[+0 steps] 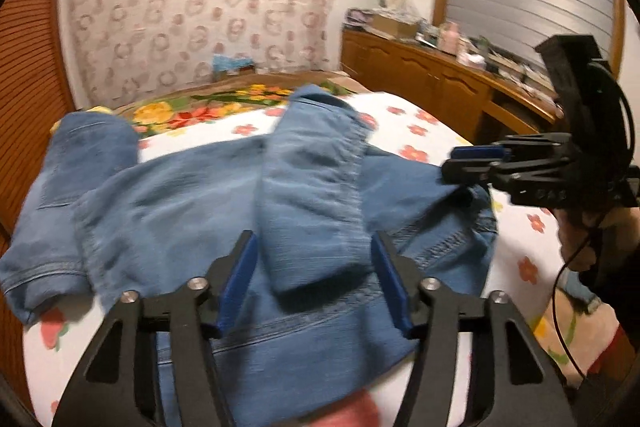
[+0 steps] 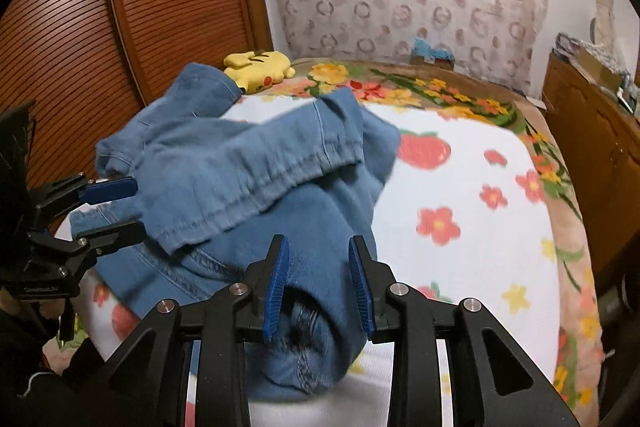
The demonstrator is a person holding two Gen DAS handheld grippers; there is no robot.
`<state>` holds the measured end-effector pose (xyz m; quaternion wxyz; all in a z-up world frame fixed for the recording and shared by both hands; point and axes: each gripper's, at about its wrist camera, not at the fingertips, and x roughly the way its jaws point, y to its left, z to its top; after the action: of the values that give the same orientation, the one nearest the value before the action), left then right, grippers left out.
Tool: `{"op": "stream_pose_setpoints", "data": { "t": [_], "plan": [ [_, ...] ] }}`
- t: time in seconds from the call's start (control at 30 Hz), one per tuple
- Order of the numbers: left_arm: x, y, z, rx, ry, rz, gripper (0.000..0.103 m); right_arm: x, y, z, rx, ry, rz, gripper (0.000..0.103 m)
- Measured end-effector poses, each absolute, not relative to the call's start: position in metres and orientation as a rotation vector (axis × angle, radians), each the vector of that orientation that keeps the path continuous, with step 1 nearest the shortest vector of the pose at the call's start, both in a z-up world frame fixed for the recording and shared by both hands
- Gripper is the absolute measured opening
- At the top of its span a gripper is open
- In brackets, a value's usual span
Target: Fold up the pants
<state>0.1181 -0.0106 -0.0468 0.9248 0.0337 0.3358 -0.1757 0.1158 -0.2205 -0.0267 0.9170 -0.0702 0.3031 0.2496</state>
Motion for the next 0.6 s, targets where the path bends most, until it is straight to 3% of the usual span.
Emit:
{"op": "stream_pose_setpoints", "data": {
  "t": [0.27, 0.33, 0.47, 0.6],
  "plan": [
    [0.122, -0.034, -0.061, 0.174, 0.764, -0.398, 0.052, 0.111, -0.225, -0.031, -0.080, 0.639, 0.511, 0.032],
    [0.122, -0.033, -0.061, 0.179, 0.767, -0.399, 0.037, 0.107, -0.227, -0.032, -0.080, 0.638, 0.510, 0.032],
    [0.122, -0.029, -0.057, 0.174, 0.763, -0.401, 0.023, 0.091, -0.237, -0.036, -0.097, 0.627, 0.503, 0.034],
    [0.125, -0.020, -0.045, 0.151, 0.735, -0.387, 0.020, 0.090, -0.241, -0.047, -0.121, 0.637, 0.487, 0.035]
  ]
}}
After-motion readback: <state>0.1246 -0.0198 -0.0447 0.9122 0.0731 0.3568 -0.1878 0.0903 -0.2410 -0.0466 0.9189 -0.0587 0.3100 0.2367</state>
